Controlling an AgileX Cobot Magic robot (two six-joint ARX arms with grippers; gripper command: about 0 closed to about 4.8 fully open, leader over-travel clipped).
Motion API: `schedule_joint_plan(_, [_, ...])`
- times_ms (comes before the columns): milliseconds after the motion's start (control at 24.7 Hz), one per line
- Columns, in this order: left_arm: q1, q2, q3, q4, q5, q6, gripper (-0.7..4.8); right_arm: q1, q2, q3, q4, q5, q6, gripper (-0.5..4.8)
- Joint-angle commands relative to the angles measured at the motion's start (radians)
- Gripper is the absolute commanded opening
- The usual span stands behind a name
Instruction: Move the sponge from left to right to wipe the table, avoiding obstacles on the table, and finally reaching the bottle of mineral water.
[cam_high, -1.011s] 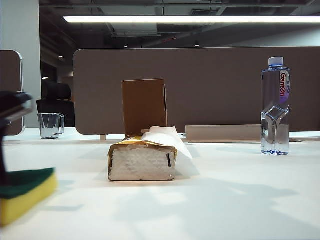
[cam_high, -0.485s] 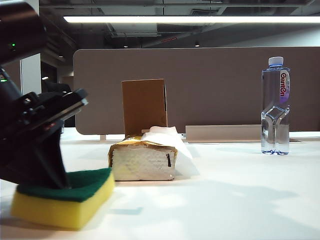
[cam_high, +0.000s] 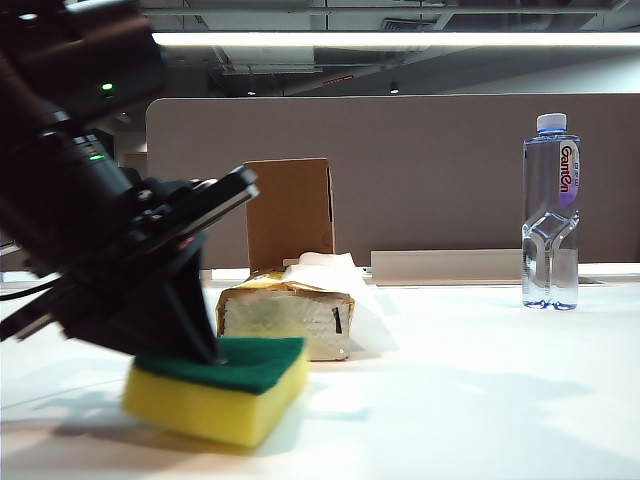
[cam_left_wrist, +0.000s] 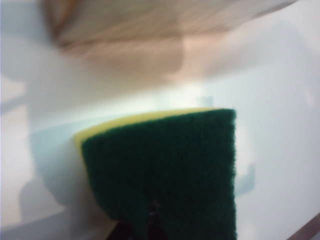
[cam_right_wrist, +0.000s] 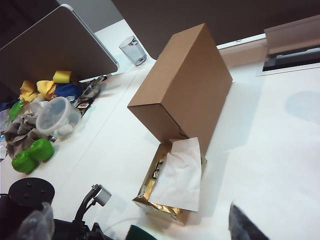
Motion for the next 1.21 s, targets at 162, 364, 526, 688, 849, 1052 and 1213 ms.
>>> schedule_joint_plan(162, [-0.048,0.065,0.071,0.006,-0.002,-0.003,-0.06,0.000,-0.002,0.005,0.011,-0.004,0.000,4.70])
schedule_joint_plan(364, [-0.089,0.109,0.082,0.053,-0.009,-0.038,-0.06,0.000,-0.006,0.005,0.010,-0.003,0.000,4.70])
schedule_joint_plan(526, [-0.121,0.140,0.088,0.118,-0.003,-0.063,-0.06,0.000,-0.006,0.005,0.003,-0.003,0.000,4.70])
schedule_joint_plan(688, [-0.137,0.144,0.089,0.125,0.002,-0.071,-0.06,0.000,-0.006,0.005,-0.001,-0.003,-0.001,4.70])
schedule_joint_plan(849, [-0.137,0.144,0.089,0.116,0.017,-0.070,0.29,0.000,-0.006,0.005,-0.002,-0.003,-0.002,4.70])
schedule_joint_plan(1052, [-0.136,0.144,0.089,0.100,0.022,-0.070,0.96,-0.001,-0.006,0.005,-0.003,-0.004,-0.002,4.70])
schedule_joint_plan(1213, [-0.136,0.143,0.089,0.100,0.022,-0.071,1.93,-0.001,-0.006,0.005,-0.003,-0.003,-0.002,4.70])
